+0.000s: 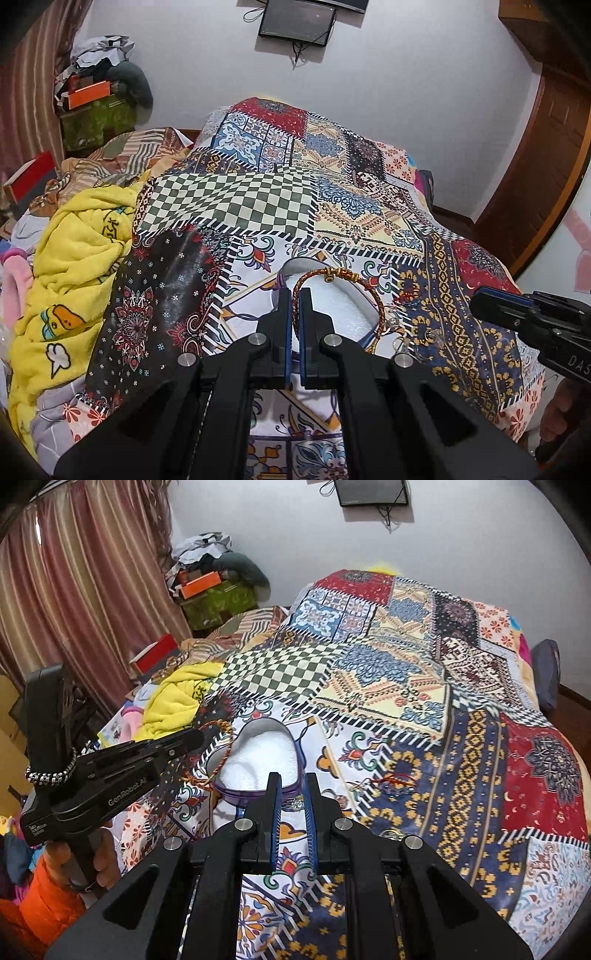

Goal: Organize jewelry

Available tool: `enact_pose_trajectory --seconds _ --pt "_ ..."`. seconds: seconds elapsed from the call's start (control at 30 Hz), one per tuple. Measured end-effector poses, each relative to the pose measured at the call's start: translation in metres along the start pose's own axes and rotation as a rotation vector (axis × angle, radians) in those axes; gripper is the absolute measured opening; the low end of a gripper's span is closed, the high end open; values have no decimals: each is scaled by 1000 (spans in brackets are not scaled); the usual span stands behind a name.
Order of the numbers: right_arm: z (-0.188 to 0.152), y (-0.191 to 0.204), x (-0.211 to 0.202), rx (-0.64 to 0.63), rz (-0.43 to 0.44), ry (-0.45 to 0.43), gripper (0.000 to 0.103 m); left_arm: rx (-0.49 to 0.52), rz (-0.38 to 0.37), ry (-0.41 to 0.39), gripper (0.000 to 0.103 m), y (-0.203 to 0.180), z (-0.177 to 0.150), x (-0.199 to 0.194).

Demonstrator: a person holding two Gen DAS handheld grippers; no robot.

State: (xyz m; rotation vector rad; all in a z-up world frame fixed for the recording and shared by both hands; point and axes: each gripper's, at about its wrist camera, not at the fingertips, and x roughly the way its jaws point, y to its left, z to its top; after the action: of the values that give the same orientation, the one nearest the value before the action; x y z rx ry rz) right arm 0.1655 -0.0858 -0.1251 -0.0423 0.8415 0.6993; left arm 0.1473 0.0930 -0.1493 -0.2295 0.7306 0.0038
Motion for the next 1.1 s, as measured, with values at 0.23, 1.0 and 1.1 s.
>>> enact_pose_trajectory --seconds 0.23,1.0,1.1 --pt "9 8 12 3 20 9 11 29 0 21 1 5 6 18" --pt "24 21 58 -35 59 49 11 37 -76 76 5 18 16 46" --pt "21 18 64 -31 49 69 11 39 -62 65 9 21 15 40"
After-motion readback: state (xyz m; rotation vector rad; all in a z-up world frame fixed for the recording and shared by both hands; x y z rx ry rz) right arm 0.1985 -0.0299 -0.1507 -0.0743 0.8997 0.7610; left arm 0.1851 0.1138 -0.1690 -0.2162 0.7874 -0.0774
